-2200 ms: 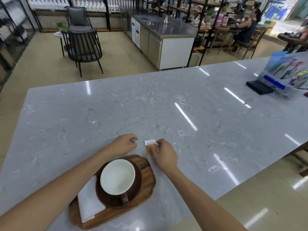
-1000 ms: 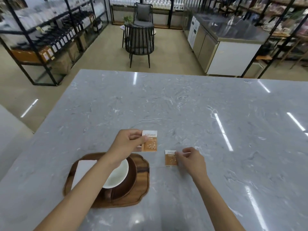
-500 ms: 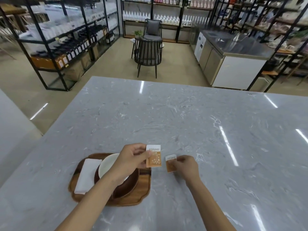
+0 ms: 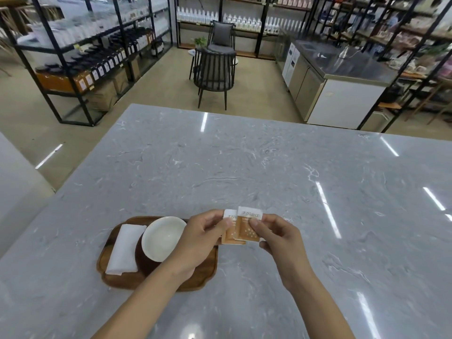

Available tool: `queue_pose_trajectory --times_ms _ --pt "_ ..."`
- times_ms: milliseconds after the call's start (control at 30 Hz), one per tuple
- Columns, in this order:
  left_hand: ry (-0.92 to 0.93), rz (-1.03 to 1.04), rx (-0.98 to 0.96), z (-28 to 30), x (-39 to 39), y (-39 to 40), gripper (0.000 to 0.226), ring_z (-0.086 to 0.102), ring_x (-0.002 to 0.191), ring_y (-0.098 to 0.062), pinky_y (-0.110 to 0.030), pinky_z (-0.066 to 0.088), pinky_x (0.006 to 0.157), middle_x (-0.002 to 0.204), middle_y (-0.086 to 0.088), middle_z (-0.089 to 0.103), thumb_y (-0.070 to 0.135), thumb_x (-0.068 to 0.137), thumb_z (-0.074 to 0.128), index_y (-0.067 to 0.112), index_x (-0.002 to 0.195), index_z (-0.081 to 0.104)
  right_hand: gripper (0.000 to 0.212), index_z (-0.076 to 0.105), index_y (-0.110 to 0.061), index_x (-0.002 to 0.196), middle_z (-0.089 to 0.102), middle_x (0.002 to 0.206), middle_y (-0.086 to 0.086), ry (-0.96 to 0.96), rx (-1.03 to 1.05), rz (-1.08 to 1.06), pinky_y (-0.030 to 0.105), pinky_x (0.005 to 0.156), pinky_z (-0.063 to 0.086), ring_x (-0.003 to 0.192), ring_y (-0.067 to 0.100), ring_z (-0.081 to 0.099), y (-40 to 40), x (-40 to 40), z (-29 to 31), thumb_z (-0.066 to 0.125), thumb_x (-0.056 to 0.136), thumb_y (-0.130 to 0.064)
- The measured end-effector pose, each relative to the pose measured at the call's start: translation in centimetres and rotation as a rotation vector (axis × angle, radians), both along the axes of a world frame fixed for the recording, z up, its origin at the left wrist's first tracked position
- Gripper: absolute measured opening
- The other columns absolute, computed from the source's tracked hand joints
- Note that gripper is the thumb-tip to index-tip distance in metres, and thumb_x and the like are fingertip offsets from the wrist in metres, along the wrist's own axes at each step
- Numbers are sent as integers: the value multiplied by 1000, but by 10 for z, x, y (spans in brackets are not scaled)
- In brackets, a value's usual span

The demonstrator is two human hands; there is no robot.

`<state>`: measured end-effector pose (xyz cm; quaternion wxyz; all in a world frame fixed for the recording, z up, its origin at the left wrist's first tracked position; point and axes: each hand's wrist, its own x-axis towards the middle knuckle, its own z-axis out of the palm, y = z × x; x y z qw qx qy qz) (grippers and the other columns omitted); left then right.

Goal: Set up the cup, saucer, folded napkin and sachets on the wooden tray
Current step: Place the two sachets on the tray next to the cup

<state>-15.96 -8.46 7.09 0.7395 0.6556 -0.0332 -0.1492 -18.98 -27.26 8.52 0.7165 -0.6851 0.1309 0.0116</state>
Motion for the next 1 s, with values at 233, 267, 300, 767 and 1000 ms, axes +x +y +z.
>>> queue_pose_trajectory --times_ms 233,267,300,767,1000 --pt "68 4 -137 -5 -15 -6 22 73 108 -28 -39 58 95 112 -11 77 13 98 63 13 116 74 8 79 -28 94 82 94 4 14 33 -40 27 70 57 89 21 77 10 -12 -7 80 86 -28" --pt "76 6 -157 -7 -17 -7 24 72 109 -28 -36 58 95 113 -11 77 11 95 66 13 118 73 10 77 -30 94 82 94 5 20 59 -56 26 68 56 87 20 78 12 -13 -9 81 86 -26" --pt "77 8 -171 -10 -20 -6 27 73 109 -26 -32 59 92 114 -10 77 9 92 69 14 119 72 12 76 -32 95 82 94 5 23 79 -67 25 67 56 86 19 78 12 -14 -11 81 86 -26" --pt "-151 380 327 -91 -82 -7 26 73 89 -8 -19 58 80 92 11 78 8 83 80 32 91 76 12 78 -8 103 81 95 15 256 192 -13 20 61 58 77 18 78 25 -28 -71 71 95 -14" --pt "-677 214 916 -113 -93 12 34 60 118 -14 -31 58 93 119 0 75 24 94 58 11 120 74 9 79 -11 100 82 91 11 260 110 4 24 63 59 79 21 78 38 -14 -88 75 93 -14"
